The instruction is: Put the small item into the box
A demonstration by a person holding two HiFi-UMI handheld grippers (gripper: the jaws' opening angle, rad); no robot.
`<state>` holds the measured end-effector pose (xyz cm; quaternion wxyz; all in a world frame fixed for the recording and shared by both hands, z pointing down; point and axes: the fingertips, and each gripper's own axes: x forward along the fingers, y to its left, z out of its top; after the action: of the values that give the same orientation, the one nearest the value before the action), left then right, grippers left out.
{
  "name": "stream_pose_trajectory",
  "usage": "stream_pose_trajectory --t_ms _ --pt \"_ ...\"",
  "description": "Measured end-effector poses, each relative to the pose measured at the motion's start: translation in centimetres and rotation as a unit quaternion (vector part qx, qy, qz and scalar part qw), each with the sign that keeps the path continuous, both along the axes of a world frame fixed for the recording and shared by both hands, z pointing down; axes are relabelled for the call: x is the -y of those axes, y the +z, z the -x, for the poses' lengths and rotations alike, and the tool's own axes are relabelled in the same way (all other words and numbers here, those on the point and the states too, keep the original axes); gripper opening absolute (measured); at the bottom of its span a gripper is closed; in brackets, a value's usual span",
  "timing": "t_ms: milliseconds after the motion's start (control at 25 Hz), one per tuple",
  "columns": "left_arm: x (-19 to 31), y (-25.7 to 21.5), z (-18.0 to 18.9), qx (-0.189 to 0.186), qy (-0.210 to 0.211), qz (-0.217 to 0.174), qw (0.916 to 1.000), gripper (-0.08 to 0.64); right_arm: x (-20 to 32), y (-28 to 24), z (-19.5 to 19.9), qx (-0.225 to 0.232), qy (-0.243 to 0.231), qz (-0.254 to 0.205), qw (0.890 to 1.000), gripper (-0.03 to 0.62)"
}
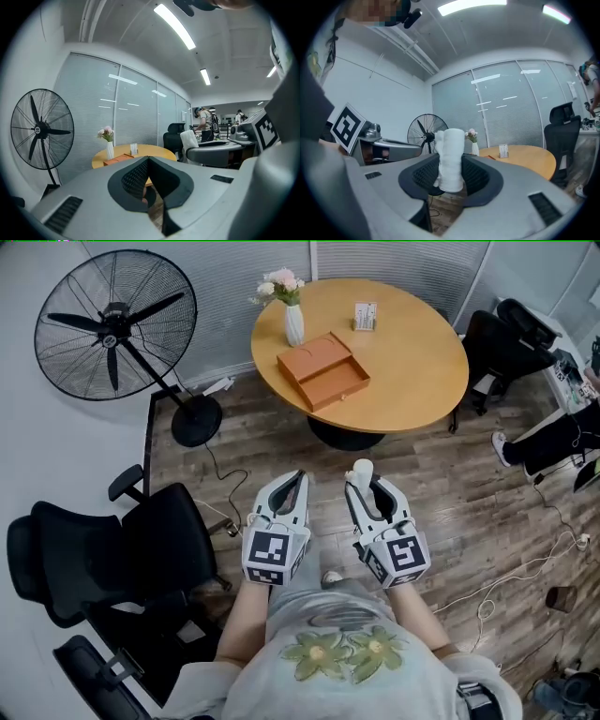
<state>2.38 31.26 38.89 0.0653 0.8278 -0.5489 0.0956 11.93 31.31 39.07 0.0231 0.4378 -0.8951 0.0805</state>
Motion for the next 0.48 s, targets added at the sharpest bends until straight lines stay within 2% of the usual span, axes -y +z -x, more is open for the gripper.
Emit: stream_pose_trajectory --t_ms 240,480 --pt "7.8 0.8 2.1 0.003 0.029 -0.001 0.9996 0.002 7.5 0.6 1.4 -0.002 0.031 -0.003 1.000 0.150" --pt "17.1 0.8 6.8 -0.005 0.036 0.004 0.9993 0.002 16.3 0.0 4.7 -0.014 0.056 -0.006 0.998 0.150"
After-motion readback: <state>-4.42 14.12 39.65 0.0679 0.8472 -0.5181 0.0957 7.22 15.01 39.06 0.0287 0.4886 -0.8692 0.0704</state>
